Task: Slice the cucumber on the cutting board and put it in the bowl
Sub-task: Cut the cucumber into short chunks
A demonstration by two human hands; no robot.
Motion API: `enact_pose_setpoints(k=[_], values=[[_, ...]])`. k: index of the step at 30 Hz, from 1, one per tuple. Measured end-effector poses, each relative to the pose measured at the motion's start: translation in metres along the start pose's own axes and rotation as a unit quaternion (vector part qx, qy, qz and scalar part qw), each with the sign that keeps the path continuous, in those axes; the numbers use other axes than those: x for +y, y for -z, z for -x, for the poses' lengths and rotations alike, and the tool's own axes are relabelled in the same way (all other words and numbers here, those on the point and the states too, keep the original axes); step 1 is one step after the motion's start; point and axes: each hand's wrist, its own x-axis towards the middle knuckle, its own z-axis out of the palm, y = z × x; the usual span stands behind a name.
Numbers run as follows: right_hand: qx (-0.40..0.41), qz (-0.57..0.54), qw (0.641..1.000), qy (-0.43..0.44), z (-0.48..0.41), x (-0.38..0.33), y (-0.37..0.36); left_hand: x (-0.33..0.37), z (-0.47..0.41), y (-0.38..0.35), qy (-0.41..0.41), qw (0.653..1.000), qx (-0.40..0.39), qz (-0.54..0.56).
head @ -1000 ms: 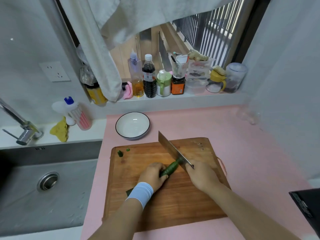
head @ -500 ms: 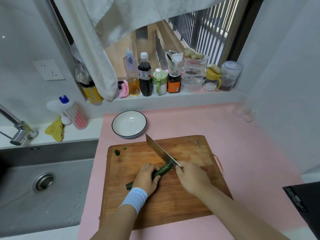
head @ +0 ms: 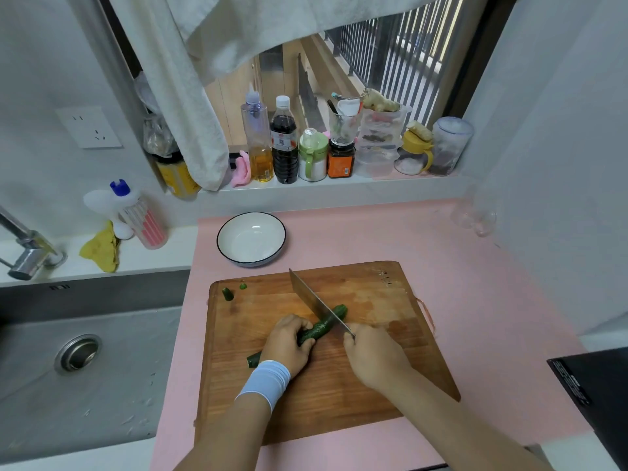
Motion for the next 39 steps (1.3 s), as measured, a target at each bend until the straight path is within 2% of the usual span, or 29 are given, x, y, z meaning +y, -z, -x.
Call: enact_pose_setpoints(k=[6, 15, 20, 25, 31, 39], values=[[-0.043, -0.023, 0.998, -0.027, -0.012, 0.001, -0.010, -0.002, 0.000, -0.002, -0.002, 1.000, 0.008, 0.006], [-0.030, -0.043, 0.998, -0.037, -0.015, 0.014, -0.023, -0.002, 0.001, 0.000, -0.016, 1.000, 0.008, -0.007], [-0.030, -0.044, 0.998, -0.038, -0.012, 0.013, -0.022, -0.013, 0.017, 0.016, -0.019, 0.993, 0.019, -0.118], [-0.033, -0.055, 0.997, -0.043, -0.014, 0.010, -0.015, -0.033, 0.027, 0.025, 0.001, 0.999, 0.008, -0.048], [0.011, -0.072, 0.997, -0.016, -0.013, -0.004, 0.004, -0.022, 0.010, 0.019, 0.038, 0.999, 0.007, -0.013], [0.013, 0.012, 1.000, 0.010, 0.002, -0.013, -0.006, -0.015, 0.007, 0.006, 0.076, 0.995, 0.059, 0.006]])
